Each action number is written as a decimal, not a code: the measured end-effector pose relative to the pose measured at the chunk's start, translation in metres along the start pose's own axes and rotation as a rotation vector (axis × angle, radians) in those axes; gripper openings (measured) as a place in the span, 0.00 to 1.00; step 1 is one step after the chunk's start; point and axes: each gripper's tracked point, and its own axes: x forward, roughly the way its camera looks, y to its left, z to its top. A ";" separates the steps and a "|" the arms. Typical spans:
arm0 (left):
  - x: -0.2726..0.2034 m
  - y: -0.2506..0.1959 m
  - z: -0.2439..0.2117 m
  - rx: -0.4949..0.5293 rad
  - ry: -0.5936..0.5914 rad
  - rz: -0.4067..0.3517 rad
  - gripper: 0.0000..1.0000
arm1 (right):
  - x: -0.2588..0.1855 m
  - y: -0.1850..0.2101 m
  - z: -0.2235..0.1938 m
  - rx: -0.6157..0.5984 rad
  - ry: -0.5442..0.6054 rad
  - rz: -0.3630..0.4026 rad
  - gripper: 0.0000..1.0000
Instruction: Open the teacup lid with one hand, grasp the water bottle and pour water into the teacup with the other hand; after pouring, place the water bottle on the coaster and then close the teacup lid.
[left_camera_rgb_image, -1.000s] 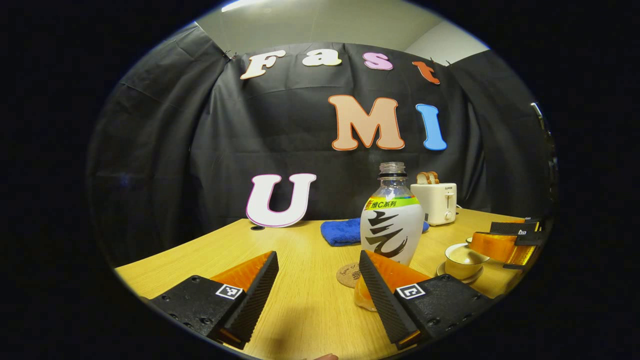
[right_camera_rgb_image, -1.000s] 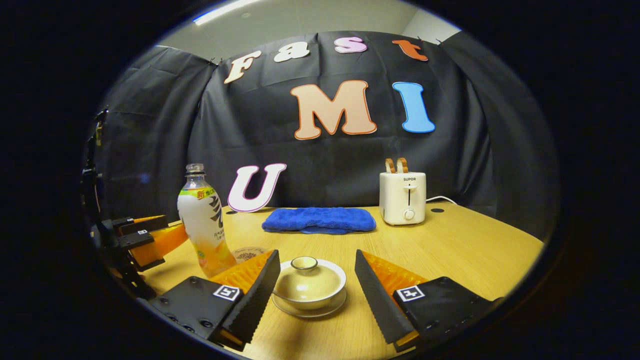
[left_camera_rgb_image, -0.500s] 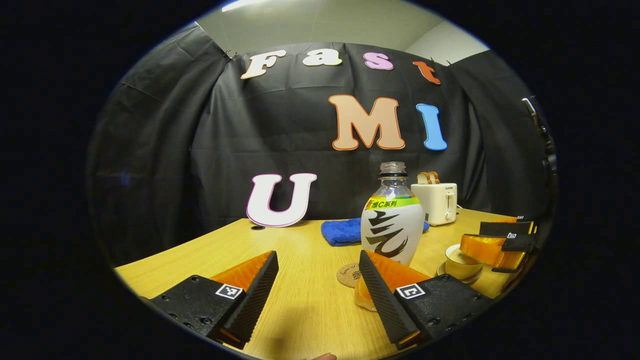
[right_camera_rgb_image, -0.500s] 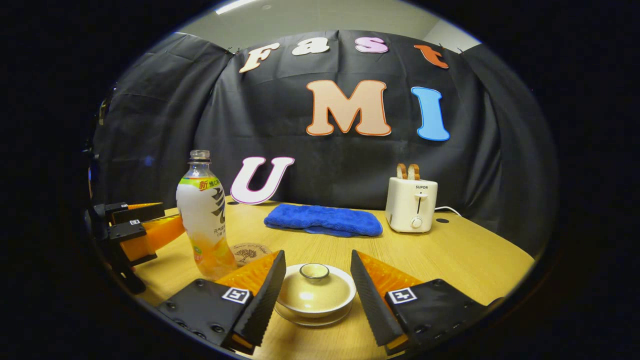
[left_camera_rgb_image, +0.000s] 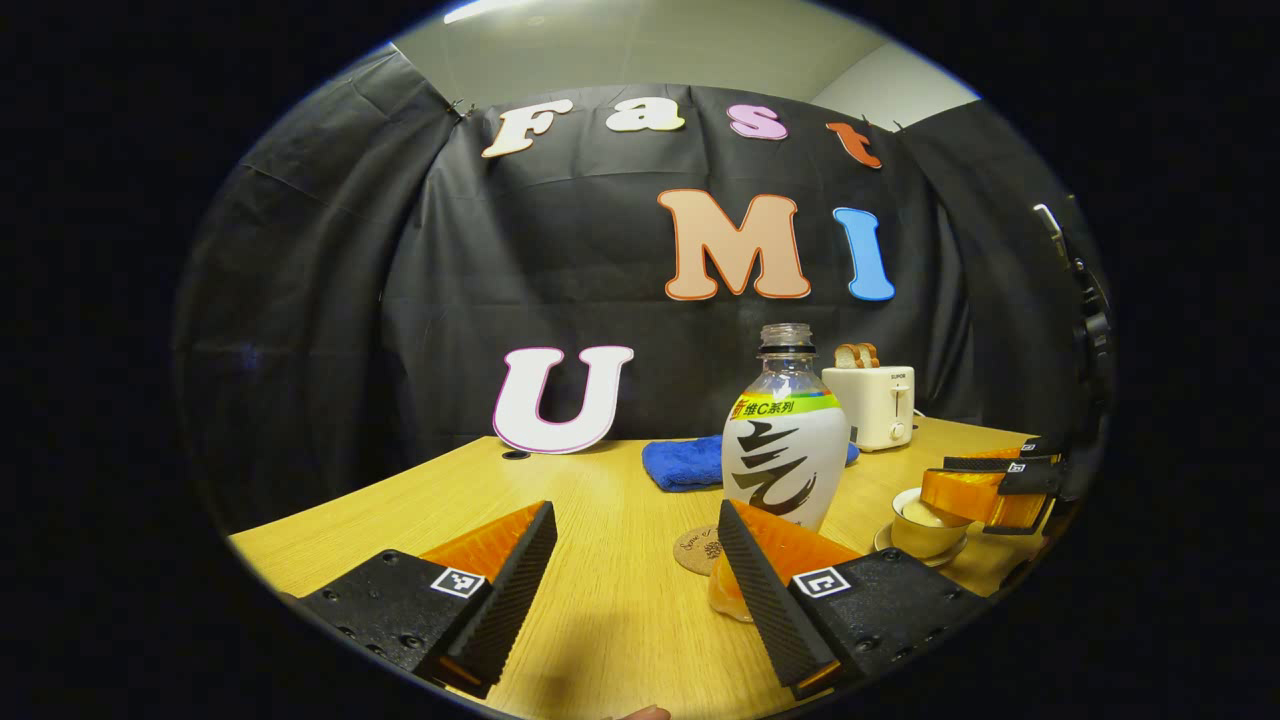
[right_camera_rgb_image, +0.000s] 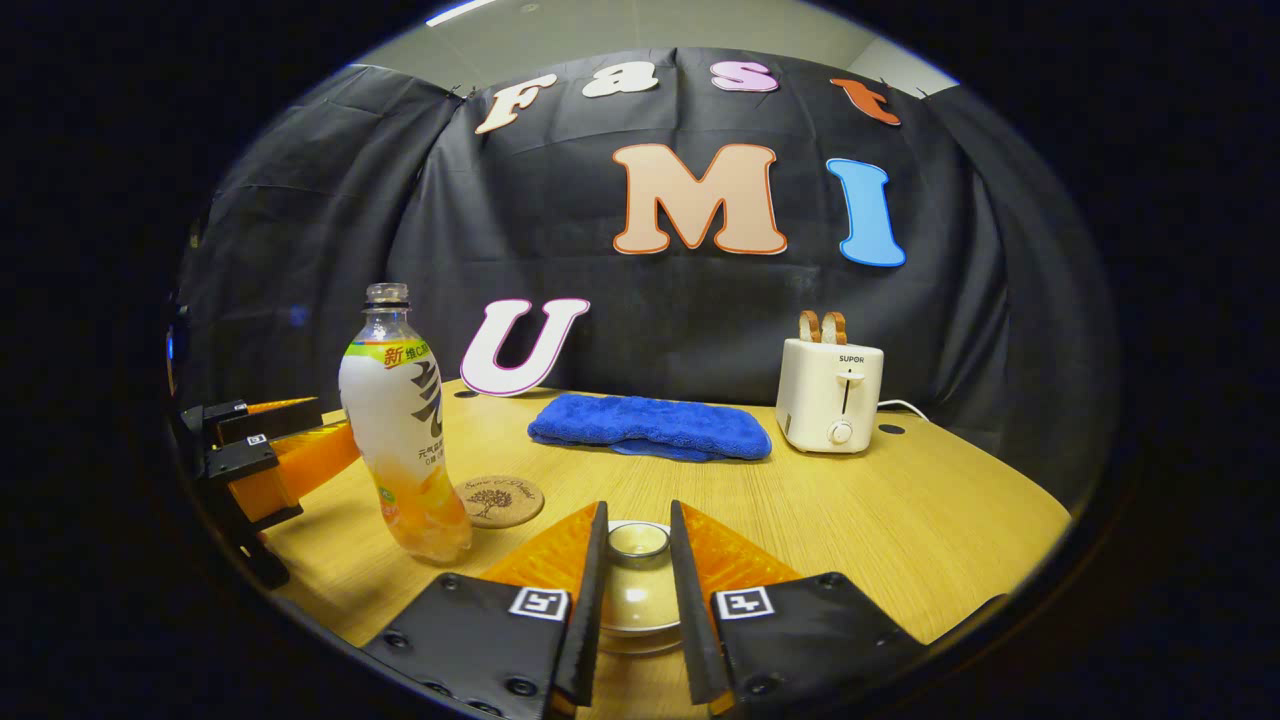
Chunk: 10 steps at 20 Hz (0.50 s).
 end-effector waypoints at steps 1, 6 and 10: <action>0.000 0.000 0.000 0.000 0.000 0.000 0.95 | 0.000 0.002 -0.001 -0.004 0.003 0.005 0.39; 0.000 0.001 0.000 0.002 0.000 0.004 0.95 | -0.001 0.002 -0.001 0.005 0.001 0.019 0.32; -0.001 0.000 0.000 0.001 -0.001 -0.002 0.95 | -0.005 0.007 0.006 0.012 -0.018 0.033 0.32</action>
